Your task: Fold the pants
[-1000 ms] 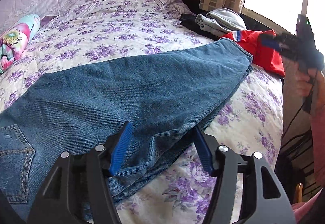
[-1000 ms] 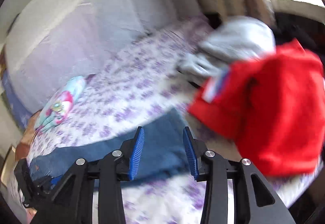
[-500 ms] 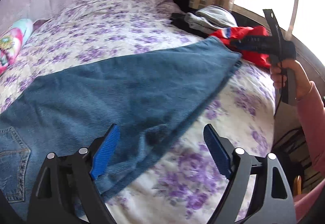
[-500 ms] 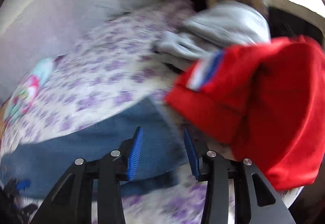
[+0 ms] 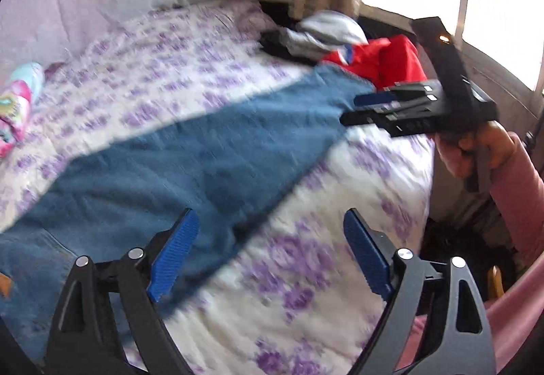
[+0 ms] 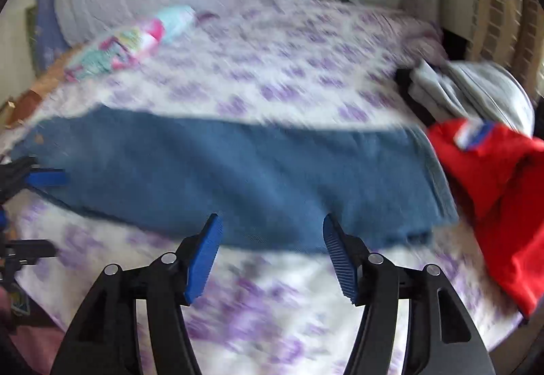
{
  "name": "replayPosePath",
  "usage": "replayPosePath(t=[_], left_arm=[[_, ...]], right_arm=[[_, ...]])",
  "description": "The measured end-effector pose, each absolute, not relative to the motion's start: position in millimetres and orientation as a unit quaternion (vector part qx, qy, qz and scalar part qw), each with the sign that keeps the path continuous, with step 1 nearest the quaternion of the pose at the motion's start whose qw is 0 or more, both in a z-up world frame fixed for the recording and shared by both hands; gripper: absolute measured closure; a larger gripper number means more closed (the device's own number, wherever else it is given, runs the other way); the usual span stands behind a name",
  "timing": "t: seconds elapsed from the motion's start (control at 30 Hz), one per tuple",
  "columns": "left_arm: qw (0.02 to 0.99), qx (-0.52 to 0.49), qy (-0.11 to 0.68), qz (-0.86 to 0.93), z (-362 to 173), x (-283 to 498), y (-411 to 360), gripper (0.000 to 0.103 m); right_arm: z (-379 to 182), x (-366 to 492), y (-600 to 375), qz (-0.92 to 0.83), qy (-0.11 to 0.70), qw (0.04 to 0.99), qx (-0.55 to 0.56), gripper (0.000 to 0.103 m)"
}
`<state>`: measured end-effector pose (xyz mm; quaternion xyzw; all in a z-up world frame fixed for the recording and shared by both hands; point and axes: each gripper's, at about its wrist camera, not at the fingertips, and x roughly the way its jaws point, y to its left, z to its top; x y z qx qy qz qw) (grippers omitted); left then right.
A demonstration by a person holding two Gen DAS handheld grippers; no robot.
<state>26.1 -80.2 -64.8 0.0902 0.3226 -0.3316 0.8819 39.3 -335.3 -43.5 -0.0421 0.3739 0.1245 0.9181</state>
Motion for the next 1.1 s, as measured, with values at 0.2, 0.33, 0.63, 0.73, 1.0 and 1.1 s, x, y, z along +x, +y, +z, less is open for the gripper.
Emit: replayPosePath(t=[0.2, 0.33, 0.63, 0.73, 1.0, 1.1], left_arm=[[0.858, 0.088, 0.403, -0.307, -103.9, 42.5, -80.0, 0.008], [0.866, 0.109, 0.375, -0.312, -73.2, 19.0, -60.8, 0.008], [0.895, -0.011, 0.415, -0.164, -47.9, 107.3, 27.1, 0.005], [0.872, -0.052, 0.46, -0.16, -80.9, 117.4, 44.1, 0.005], [0.89, 0.031, 0.427, -0.155, -88.2, 96.7, 30.3, 0.005], [0.89, 0.017, 0.425, -0.162, -88.5, 100.5, 37.2, 0.005]], right_arm=[[-83.2, 56.6, -298.1, 0.149, 0.439, 0.881, -0.091, 0.018], [-69.5, 53.8, -294.3, 0.14, 0.447, 0.876, -0.116, 0.014], [15.0, 90.5, -220.9, 0.349, 0.342, 0.872, -0.017, 0.012], [9.3, 130.2, -172.6, 0.385, 0.356, 0.849, -0.065, 0.012], [-35.7, 194.7, -110.9, 0.434, 0.488, 0.749, -0.112, 0.013], [-42.1, 189.5, -102.2, 0.469, 0.533, 0.695, -0.114, 0.014]])
